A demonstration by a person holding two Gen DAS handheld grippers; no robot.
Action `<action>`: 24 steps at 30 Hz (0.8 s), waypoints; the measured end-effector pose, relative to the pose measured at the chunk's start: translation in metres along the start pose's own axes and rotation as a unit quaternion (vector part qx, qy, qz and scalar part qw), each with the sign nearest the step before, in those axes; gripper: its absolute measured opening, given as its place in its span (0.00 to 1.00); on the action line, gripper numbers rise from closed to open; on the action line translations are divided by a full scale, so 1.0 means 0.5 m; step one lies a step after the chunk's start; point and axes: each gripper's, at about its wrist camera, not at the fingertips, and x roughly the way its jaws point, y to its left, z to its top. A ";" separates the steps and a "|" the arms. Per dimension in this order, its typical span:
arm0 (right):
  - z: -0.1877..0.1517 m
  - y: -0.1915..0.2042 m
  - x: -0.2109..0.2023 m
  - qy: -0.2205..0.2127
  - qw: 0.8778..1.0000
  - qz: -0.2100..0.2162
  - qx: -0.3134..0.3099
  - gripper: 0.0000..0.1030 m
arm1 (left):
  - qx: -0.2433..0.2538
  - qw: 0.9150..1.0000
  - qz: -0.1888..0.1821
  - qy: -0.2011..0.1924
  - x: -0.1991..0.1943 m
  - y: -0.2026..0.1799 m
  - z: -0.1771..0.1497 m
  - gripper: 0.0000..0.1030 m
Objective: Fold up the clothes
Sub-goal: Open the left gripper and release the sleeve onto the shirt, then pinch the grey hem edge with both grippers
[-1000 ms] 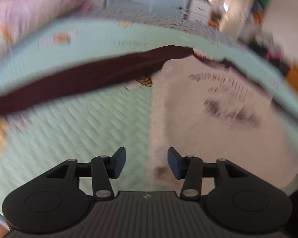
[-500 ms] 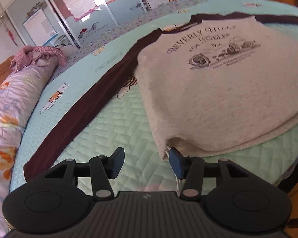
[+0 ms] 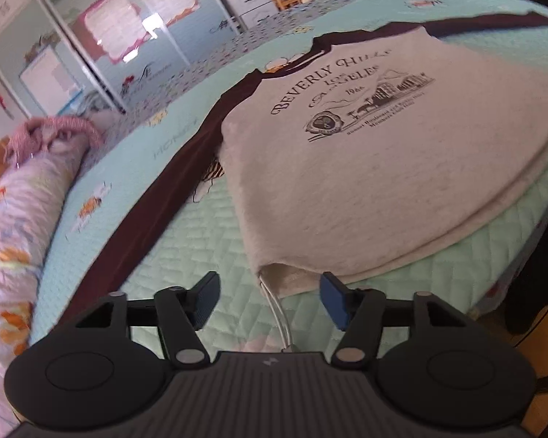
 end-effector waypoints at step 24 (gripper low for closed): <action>0.033 0.028 0.075 0.005 0.997 -0.040 -0.060 0.26 | 0.066 0.997 0.035 0.000 0.042 -0.015 -0.003 0.65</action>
